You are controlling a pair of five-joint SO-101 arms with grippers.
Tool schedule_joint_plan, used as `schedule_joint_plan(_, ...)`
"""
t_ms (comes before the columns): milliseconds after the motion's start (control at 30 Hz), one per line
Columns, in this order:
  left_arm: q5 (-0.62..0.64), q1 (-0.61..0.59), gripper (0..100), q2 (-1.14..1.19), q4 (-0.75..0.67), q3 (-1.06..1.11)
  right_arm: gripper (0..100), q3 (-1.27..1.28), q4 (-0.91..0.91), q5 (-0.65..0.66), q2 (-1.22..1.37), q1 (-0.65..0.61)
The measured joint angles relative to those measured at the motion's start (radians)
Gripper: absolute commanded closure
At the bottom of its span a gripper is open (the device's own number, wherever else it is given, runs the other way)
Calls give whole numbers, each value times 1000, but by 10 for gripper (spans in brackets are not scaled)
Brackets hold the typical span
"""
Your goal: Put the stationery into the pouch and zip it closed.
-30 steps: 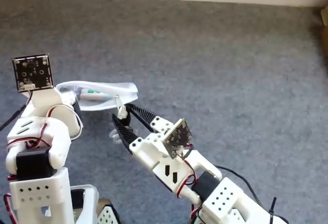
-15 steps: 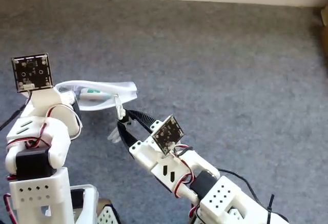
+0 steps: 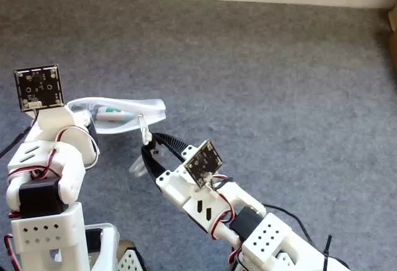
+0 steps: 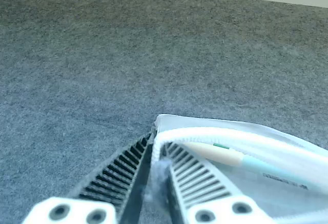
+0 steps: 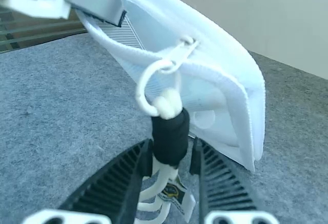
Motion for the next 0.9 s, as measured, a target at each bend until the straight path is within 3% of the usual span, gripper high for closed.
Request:
schedule_joint_plan(567,0,0,989,0,0,0,878,-2,-3,0,0,0)
schedule_joint_plan(900,0,-2,989,0,0,0,878,-43,-103,0,0,0)
